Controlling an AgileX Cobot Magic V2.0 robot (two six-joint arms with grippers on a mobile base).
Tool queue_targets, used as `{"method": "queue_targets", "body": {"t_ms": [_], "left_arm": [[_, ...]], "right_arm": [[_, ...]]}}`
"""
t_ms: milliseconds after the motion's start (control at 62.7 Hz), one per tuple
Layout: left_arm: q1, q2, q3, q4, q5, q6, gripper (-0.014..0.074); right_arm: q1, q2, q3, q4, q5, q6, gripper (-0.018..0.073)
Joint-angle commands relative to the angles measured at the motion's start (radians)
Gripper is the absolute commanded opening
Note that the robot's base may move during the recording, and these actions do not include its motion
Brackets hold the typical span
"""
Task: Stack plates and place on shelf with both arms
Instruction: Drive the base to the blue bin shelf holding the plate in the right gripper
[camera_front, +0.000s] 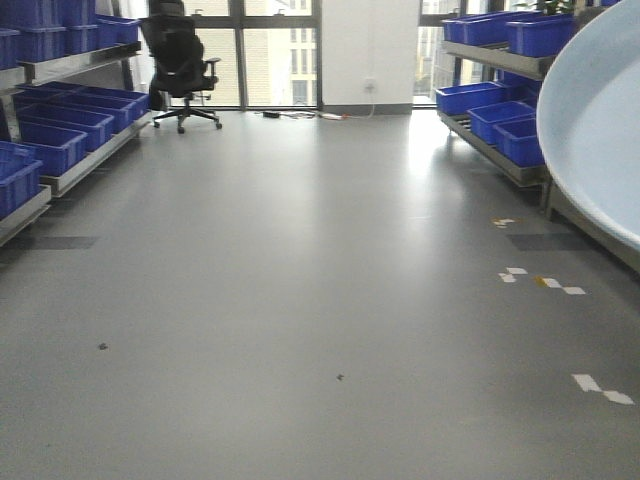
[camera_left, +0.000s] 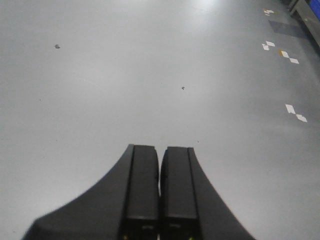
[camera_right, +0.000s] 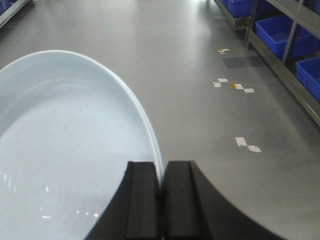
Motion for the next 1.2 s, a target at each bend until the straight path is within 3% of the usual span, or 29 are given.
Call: {"method": "queue_targets", "body": {"t_ms": [0,1180], "left_arm": [[0.003,0.001,-0.03,-0.005,-0.077,-0.006,0.0082],[0.003,0.001,-0.03,-0.005,-0.077,-0.006,0.0082]], "right_arm": [[-0.006,0.001,-0.032,-0.008,-0.104,-0.001,0.0049],[-0.006,0.001,-0.032,-0.008,-0.105,-0.001,0.0049]]}}
